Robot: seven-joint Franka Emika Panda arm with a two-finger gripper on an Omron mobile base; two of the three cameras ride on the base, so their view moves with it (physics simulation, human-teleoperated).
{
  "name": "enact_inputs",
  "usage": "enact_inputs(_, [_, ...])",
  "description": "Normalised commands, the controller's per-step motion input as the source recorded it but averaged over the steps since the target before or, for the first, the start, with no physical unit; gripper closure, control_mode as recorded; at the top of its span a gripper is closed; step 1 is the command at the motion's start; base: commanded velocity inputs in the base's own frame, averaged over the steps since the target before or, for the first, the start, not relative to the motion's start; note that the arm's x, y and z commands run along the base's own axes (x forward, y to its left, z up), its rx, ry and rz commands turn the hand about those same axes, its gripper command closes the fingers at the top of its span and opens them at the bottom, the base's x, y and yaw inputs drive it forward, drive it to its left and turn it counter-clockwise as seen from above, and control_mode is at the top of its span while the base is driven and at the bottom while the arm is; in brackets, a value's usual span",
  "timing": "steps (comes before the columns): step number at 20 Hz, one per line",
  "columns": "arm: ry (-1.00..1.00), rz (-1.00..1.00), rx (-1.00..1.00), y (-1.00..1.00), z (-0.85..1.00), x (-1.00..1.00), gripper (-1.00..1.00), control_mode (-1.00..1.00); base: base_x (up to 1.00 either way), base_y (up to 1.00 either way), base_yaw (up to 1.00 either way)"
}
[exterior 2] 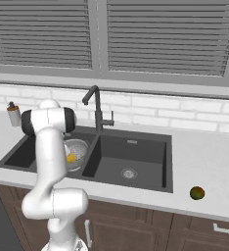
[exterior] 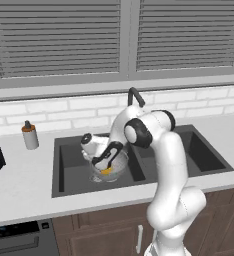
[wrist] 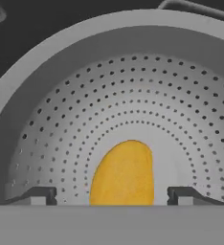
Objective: Put the colander in the sink, put the mango, mango in the colander, and turn on the sink faucet and pour water over the colander.
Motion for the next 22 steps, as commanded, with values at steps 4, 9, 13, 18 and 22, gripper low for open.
enact_inputs(4, [-0.25, 0.00, 0.00, -0.16, 0.02, -0.16, -1.00, -1.00, 0.00, 0.00, 0.00])
enact_inputs(9, [-0.23, 0.00, 0.00, -0.14, 0.43, -0.10, -1.00, -1.00, 0.00, 0.00, 0.00])
enact_inputs(13, [-0.08, 0.00, 0.00, -0.01, 1.00, -0.04, -1.00, -1.00, 0.00, 0.00, 0.00])
enact_inputs(18, [0.04, 0.00, 0.00, 0.02, 1.00, -0.07, -1.00, -1.00, 0.00, 0.00, 0.00])
enact_inputs(22, [0.17, 0.00, 0.00, 0.14, 1.00, -0.13, -1.00, -1.00, 0.00, 0.00, 0.00])
